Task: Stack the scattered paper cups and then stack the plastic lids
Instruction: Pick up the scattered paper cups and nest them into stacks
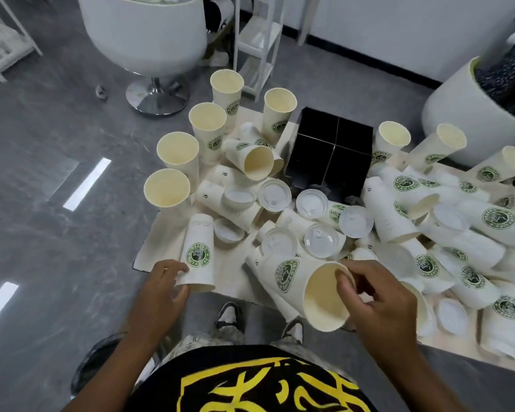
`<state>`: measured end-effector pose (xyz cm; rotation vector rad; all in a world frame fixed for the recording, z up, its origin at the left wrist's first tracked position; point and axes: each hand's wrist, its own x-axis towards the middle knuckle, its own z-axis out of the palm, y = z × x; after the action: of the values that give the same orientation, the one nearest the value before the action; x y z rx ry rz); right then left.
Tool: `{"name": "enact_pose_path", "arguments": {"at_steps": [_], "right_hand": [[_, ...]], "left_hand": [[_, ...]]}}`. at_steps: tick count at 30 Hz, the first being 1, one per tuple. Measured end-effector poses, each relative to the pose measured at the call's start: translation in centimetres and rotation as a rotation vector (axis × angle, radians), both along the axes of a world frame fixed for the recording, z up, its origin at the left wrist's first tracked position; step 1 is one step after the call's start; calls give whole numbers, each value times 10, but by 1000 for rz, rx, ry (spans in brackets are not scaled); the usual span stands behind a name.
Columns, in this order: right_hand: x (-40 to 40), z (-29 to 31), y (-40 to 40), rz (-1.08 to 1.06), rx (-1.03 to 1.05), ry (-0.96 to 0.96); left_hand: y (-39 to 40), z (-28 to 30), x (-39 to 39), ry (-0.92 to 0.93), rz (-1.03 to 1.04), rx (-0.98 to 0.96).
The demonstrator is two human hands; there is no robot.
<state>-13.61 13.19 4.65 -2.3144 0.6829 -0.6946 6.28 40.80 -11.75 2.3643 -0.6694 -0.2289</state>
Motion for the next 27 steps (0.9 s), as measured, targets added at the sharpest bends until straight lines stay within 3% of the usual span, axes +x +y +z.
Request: {"name": "enact_pose_path", "arguments": {"at_steps": [5,12,17,23,27], "right_hand": [[-42,45,-28,-227,157,-77],[-98,79,-71,-464,103,-57],[-119,81,-87,-474,115,2],[-133,88,-100,-436,100,18],[-136,70,-112,-372,84,28]], "left_hand": [[0,10,1,-132,53,23],[-15,34,5,-250,157,45],[-22,52,1,-312,191,59],[-26,70,-12,-239,201,16],[-43,112,-30,-143,238,-24]]}}
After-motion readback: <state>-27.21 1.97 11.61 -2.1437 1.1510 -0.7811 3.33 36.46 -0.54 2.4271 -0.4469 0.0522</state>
